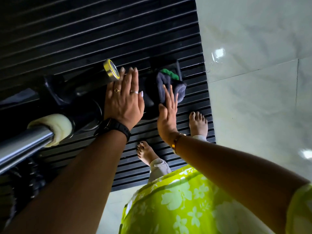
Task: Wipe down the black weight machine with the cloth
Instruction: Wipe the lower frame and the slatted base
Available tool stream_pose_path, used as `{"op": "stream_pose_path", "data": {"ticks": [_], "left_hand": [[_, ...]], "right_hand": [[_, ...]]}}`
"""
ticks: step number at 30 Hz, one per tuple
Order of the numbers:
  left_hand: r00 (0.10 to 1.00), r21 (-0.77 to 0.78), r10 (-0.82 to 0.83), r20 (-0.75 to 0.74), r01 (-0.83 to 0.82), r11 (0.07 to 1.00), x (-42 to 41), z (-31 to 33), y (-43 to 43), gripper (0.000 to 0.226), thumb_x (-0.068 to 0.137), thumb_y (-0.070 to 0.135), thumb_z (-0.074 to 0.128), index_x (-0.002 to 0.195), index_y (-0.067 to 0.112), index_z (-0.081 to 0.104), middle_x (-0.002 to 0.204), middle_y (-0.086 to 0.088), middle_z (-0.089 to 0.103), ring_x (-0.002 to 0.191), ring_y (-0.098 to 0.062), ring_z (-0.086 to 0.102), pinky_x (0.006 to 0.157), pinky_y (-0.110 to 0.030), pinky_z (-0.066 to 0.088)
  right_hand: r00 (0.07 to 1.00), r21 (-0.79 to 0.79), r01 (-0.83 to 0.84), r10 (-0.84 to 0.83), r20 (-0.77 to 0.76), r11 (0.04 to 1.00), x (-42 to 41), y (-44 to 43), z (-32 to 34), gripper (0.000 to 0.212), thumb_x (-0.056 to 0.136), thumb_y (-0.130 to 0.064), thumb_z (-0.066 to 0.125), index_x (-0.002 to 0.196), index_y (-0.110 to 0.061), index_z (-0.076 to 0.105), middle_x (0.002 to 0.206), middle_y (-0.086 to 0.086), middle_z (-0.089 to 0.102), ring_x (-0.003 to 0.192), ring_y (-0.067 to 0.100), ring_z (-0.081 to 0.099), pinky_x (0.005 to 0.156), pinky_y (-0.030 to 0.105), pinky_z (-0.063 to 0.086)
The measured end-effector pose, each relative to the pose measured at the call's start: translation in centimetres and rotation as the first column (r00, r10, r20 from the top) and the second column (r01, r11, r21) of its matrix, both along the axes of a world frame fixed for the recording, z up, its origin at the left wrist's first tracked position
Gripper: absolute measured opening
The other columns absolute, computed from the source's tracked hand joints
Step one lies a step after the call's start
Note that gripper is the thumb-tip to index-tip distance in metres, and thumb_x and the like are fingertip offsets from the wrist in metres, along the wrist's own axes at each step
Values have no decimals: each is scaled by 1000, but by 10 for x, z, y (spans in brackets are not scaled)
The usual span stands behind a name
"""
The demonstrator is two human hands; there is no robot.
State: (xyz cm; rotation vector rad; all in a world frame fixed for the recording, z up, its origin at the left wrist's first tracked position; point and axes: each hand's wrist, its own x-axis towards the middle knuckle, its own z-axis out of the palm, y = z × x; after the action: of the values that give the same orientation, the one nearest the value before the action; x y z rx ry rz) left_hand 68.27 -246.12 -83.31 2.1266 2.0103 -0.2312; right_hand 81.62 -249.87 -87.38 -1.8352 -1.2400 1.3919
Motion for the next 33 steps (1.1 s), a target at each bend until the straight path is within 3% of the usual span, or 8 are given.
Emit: {"op": "stream_pose_path", "data": {"ticks": [3, 8, 13, 17, 22, 26, 30, 33], "left_hand": [[1000, 0, -2, -10, 2, 1000, 0, -1, -1, 60, 95, 30, 32, 149, 2, 30, 151, -15, 39, 143, -32, 30, 112, -46, 26], [1000, -7, -7, -3, 7, 1000, -1, -2, -2, 61, 96, 29, 32, 150, 3, 27, 153, -15, 36, 145, -31, 26, 114, -45, 20], [1000, 12, -16, -23, 16, 1000, 1, -1, -1, 61, 93, 27, 33, 148, 1, 31, 151, -16, 40, 143, -31, 30, 111, -45, 24], [999, 4, -18, -29, 18, 1000, 0, 3, 1, 67, 88, 28, 29, 147, -2, 30, 151, -17, 39, 143, -31, 29, 109, -44, 24], [998, -7, -35, -43, 35, 999, 0, 1, 1, 65, 90, 27, 31, 149, 1, 28, 152, -16, 38, 144, -31, 29, 110, -46, 28], [999, -21, -30, -42, 29, 999, 0, -1, -2, 64, 92, 26, 29, 151, 2, 24, 155, -15, 32, 146, -30, 24, 113, -46, 25], [999, -29, -21, -48, 19, 999, 1, -1, -1, 64, 91, 26, 28, 150, 2, 27, 155, -13, 33, 145, -29, 27, 111, -46, 29], [998, -34, -30, -55, 28, 999, 0, -2, -2, 65, 90, 28, 26, 150, 3, 27, 155, -12, 33, 145, -29, 27, 110, -44, 30]], "right_hand": [[999, -162, 40, -43, -17, 986, 22, 22, -35, 68, 83, -43, 25, 150, -28, 27, 158, 4, 24, 147, 21, 17, 119, 52, 17], [986, -590, 119, -164, -24, 799, 46, 84, -68, 62, 93, -48, 25, 151, -26, 32, 153, 5, 37, 141, 25, 33, 117, 45, 26], [973, -238, -135, 174, 150, 962, 3, 54, 6, 66, 86, -32, 25, 152, -35, 20, 161, -8, 15, 147, 22, 14, 114, 46, 16], [915, -69, -347, 354, 193, 935, -14, 17, 31, 69, 80, -43, 21, 148, -42, 17, 154, -24, 4, 148, 15, 1, 104, 26, 3], [860, -24, -439, 428, 277, 898, 11, 42, -15, 61, 87, -51, 19, 147, -39, 13, 160, -8, 9, 149, 27, 5, 116, 40, 1], [935, -114, -251, 272, 230, 961, 13, 70, -32, 71, 88, -58, 15, 151, -29, 25, 161, 0, 19, 148, 26, 13, 118, 52, 13], [997, -387, 4, 25, 72, 922, 23, 97, -47, 71, 88, -56, 29, 152, -24, 27, 160, 0, 22, 147, 21, 19, 121, 45, 11], [995, -547, 101, -98, 34, 831, 27, 105, -60, 96, 66, -90, 30, 148, -39, 33, 155, 1, 32, 142, 22, 30, 117, 48, 22]]}}
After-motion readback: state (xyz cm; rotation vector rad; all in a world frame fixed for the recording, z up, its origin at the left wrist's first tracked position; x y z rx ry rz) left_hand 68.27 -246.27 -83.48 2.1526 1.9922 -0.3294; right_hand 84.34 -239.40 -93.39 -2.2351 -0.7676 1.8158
